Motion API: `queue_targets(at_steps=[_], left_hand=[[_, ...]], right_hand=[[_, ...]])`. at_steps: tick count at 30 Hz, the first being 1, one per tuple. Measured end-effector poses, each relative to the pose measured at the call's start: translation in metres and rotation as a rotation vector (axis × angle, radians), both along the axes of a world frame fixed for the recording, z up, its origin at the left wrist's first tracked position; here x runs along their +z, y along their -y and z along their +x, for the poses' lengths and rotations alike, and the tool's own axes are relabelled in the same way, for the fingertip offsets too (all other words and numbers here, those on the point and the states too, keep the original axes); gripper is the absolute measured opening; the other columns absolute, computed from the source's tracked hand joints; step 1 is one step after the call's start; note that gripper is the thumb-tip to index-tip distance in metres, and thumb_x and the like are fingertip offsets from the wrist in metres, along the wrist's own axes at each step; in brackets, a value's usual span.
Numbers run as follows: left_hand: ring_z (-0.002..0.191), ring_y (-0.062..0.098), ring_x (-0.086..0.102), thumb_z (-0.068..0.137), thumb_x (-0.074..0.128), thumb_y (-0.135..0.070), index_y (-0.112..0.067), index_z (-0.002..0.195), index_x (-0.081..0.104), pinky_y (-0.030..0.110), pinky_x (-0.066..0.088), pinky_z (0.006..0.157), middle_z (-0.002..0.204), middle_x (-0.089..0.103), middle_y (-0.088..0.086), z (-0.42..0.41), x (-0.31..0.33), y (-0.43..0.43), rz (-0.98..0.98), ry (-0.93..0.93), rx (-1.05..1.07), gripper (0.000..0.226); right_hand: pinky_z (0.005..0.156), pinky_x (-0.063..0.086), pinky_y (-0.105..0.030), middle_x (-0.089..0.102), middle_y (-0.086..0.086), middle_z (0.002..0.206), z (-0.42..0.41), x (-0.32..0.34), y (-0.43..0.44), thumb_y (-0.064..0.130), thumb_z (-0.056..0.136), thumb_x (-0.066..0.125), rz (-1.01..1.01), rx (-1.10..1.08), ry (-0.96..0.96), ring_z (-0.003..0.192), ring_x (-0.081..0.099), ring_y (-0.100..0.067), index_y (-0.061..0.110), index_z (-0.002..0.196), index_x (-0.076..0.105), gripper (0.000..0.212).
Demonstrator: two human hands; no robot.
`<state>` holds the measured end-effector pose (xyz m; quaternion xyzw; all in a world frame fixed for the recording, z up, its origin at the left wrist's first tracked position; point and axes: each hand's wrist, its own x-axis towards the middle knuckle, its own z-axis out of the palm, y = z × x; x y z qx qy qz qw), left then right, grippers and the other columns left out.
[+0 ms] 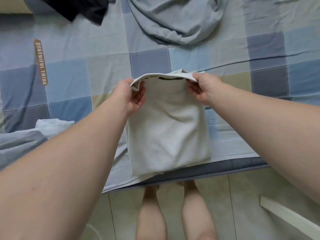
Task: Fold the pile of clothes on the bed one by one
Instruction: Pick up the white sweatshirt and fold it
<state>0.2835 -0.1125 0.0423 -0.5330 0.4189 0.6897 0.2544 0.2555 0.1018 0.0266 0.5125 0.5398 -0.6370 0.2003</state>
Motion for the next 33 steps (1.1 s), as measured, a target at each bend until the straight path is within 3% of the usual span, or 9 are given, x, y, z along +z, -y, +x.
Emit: queue_targets(at_steps=[3,5,7,9,12,20,24,27,33], left_hand=[[0.083,0.015,0.070,0.101,0.049,-0.037,-0.019,0.113,0.066,0.026,0.047,0.068,0.107,0.074,0.002,0.002,-0.033,-0.006,-0.238,-0.151,-0.085,0.028],[0.112,0.025,0.063,0.102,0.050,-0.040,-0.013,0.126,0.063,0.029,0.046,0.084,0.130,0.065,0.010,0.023,-0.049,-0.011,-0.655,-0.372,-0.472,0.038],[0.145,0.024,0.035,0.100,0.049,-0.047,-0.026,0.147,0.047,0.039,0.029,0.116,0.157,0.041,0.004,0.052,-0.059,-0.017,-0.959,-0.544,-0.989,0.051],[0.155,0.023,0.007,0.099,0.045,-0.055,-0.041,0.155,0.030,0.048,0.005,0.123,0.168,0.014,-0.003,0.068,-0.068,-0.021,-1.093,-0.563,-1.296,0.059],[0.155,0.022,-0.011,0.097,0.031,-0.067,-0.048,0.157,0.010,0.055,-0.011,0.120,0.169,-0.006,-0.006,0.073,-0.095,-0.019,-1.122,-0.452,-1.519,0.066],[0.154,0.021,-0.017,0.093,0.013,-0.074,-0.052,0.154,-0.008,0.057,-0.014,0.117,0.167,-0.020,-0.010,0.081,-0.156,-0.015,-1.404,-0.457,-1.555,0.068],[0.154,0.020,-0.017,0.094,0.020,-0.075,-0.053,0.155,-0.005,0.059,-0.011,0.119,0.167,-0.019,-0.010,0.076,-0.138,-0.015,-1.294,-0.444,-1.573,0.069],[0.154,0.019,-0.018,0.092,0.034,-0.075,-0.052,0.156,0.000,0.059,-0.007,0.121,0.167,-0.019,-0.007,0.073,-0.114,-0.010,-1.176,-0.462,-1.555,0.076],[0.152,0.026,0.014,0.086,0.064,-0.062,-0.042,0.158,0.014,0.047,0.019,0.120,0.168,0.004,-0.002,0.089,-0.078,0.006,-1.006,-0.212,-0.839,0.089]], right_hand=[[0.062,0.055,-0.023,0.070,-0.002,0.111,-0.002,-0.024,-0.006,0.015,0.094,0.068,0.052,0.207,-0.087,0.085,0.069,-0.011,0.015,0.133,0.061,0.039],[0.097,0.048,-0.027,0.061,-0.002,0.134,0.013,-0.034,-0.014,0.022,0.095,0.067,0.302,0.568,-0.244,0.121,0.058,-0.015,0.018,0.142,0.055,0.050],[0.120,0.020,-0.043,0.031,0.001,0.162,0.037,-0.042,-0.020,0.037,0.097,0.060,0.565,1.070,-0.338,0.151,0.023,-0.022,0.031,0.153,0.038,0.061],[0.122,0.000,-0.053,0.000,0.006,0.169,0.056,-0.054,-0.023,0.055,0.097,0.049,0.743,1.420,-0.345,0.155,-0.007,-0.023,0.042,0.157,0.021,0.068],[0.122,-0.003,-0.055,-0.014,0.005,0.168,0.068,-0.083,-0.028,0.071,0.090,0.026,0.824,1.616,-0.365,0.154,-0.016,-0.030,0.043,0.159,0.005,0.077],[0.123,-0.001,-0.057,-0.004,-0.006,0.169,0.075,-0.147,-0.030,0.067,0.094,0.025,1.073,1.563,-0.504,0.153,-0.006,-0.041,0.033,0.160,0.004,0.077],[0.123,-0.002,-0.058,-0.011,-0.004,0.169,0.070,-0.129,-0.028,0.068,0.093,0.022,1.016,1.610,-0.419,0.153,-0.008,-0.039,0.035,0.160,-0.001,0.078],[0.122,0.000,-0.057,-0.017,0.002,0.168,0.068,-0.107,-0.025,0.065,0.093,0.041,0.881,1.565,-0.376,0.153,-0.012,-0.035,0.037,0.160,-0.002,0.084],[0.124,0.012,-0.044,0.001,-0.002,0.168,0.083,-0.074,-0.037,0.049,0.086,0.071,0.621,0.979,-0.237,0.154,0.007,-0.028,0.026,0.160,0.013,0.097]])
